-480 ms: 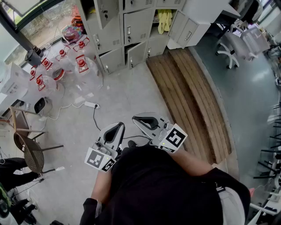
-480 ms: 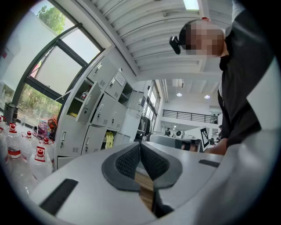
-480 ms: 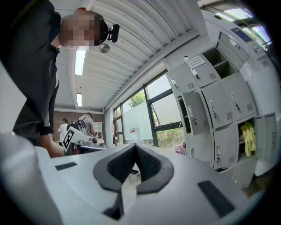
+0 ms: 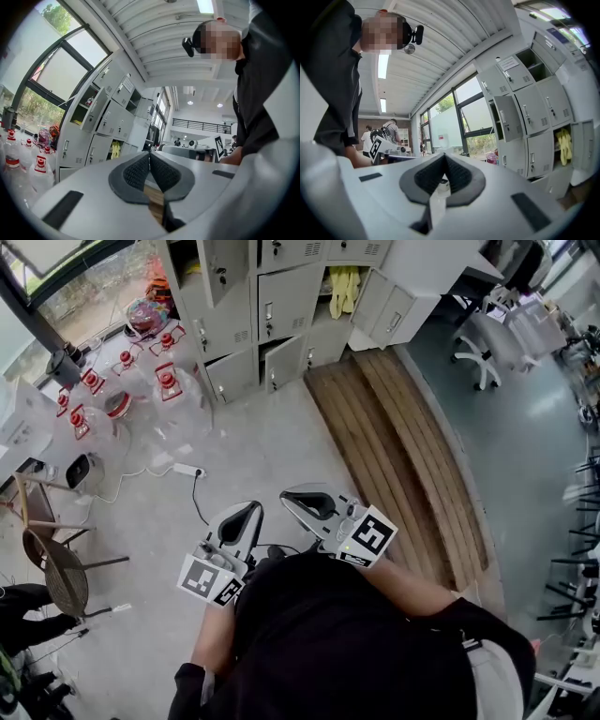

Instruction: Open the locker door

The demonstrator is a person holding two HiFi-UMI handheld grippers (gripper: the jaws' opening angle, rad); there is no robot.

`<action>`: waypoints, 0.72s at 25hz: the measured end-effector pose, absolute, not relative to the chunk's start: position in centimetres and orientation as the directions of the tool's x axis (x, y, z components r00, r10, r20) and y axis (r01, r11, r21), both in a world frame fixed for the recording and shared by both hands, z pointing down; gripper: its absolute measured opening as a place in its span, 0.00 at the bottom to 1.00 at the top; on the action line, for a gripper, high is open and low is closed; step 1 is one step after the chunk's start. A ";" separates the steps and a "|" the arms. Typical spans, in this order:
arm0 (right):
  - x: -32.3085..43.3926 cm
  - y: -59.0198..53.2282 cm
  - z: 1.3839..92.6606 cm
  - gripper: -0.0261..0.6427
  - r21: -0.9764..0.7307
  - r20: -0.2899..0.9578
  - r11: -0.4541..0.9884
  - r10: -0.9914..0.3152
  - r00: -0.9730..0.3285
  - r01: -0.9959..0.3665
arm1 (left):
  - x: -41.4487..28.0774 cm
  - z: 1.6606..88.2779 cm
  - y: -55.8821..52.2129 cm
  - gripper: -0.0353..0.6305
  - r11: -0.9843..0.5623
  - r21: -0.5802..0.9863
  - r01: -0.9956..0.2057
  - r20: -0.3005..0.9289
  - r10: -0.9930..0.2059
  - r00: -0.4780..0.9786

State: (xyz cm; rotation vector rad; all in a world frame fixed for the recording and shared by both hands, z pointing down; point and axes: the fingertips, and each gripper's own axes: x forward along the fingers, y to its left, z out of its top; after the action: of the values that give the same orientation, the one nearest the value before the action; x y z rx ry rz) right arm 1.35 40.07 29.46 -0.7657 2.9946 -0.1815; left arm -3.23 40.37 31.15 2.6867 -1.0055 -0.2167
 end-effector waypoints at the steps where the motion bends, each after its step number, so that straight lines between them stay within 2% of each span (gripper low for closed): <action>1: 1.2 40.0 29.4 0.06 -0.125 -0.015 0.871 -0.481 -0.877 -0.476 | -3.4 31.1 40.4 0.08 -0.724 0.298 -0.622 -0.049 -0.663 0.747; 11: 0.4 39.0 30.2 0.06 -0.158 0.002 0.869 -0.474 -0.880 -0.469 | -6.4 32.5 39.6 0.08 -0.674 0.327 -0.662 -0.046 -0.711 0.702; 18: 0.2 32.7 32.1 0.06 -0.186 0.028 0.855 -0.488 -0.872 -0.484 | -8.8 33.5 34.6 0.08 -0.596 0.335 -0.730 -0.010 -0.777 0.630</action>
State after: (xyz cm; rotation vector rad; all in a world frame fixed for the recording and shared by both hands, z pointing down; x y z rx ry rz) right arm 0.18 32.65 32.06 -0.7881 3.0057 -0.2926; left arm -8.75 34.62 33.51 2.5551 -1.2150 -0.2233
